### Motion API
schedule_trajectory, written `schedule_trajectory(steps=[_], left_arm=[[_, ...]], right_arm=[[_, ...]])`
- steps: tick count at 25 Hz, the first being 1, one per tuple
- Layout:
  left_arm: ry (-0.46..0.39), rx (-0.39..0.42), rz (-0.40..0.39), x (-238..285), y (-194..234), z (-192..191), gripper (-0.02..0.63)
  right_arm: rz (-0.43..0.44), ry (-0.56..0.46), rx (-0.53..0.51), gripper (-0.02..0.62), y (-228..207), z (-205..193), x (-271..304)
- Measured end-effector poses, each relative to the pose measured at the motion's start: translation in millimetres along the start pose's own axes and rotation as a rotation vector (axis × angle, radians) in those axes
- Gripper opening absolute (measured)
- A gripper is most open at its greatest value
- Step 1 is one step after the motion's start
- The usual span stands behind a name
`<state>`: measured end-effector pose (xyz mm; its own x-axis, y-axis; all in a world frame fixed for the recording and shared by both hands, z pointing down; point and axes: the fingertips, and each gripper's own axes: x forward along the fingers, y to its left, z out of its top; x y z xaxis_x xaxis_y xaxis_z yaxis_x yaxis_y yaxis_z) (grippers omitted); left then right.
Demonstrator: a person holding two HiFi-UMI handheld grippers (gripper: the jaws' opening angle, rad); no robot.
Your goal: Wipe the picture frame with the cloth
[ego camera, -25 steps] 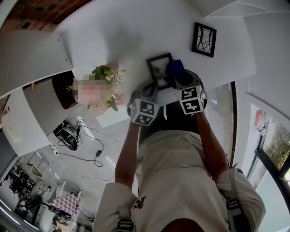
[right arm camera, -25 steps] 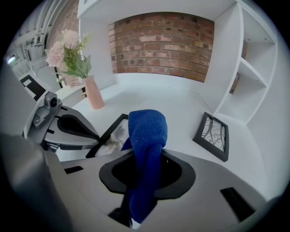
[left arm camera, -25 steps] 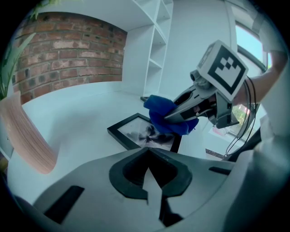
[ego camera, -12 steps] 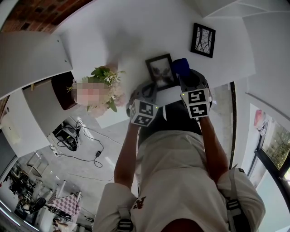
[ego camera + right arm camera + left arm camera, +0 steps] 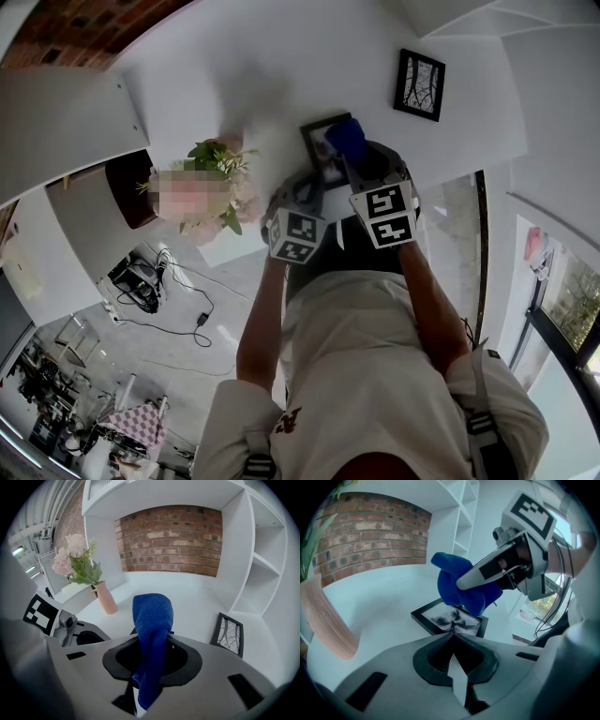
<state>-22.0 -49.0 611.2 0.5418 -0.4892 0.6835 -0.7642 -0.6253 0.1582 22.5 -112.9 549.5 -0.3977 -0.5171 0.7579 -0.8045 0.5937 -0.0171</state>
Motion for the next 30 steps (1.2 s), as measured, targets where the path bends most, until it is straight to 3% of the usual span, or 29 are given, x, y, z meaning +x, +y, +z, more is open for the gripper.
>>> schedule_trajectory(steps=[11, 20, 30], left_arm=[[0.0, -0.002, -0.002, 0, 0, -1, 0.0], [-0.001, 0.002, 0.002, 0, -1, -1, 0.0], [-0.006, -0.006, 0.007, -1, 0, -1, 0.0]], right_arm=[[0.109, 0.043, -0.02, 0.095, 41, -7, 39], [0.144, 0.097, -0.033, 0.095, 50, -21, 65], [0.131, 0.079, -0.094, 0.092, 52, -22, 69]])
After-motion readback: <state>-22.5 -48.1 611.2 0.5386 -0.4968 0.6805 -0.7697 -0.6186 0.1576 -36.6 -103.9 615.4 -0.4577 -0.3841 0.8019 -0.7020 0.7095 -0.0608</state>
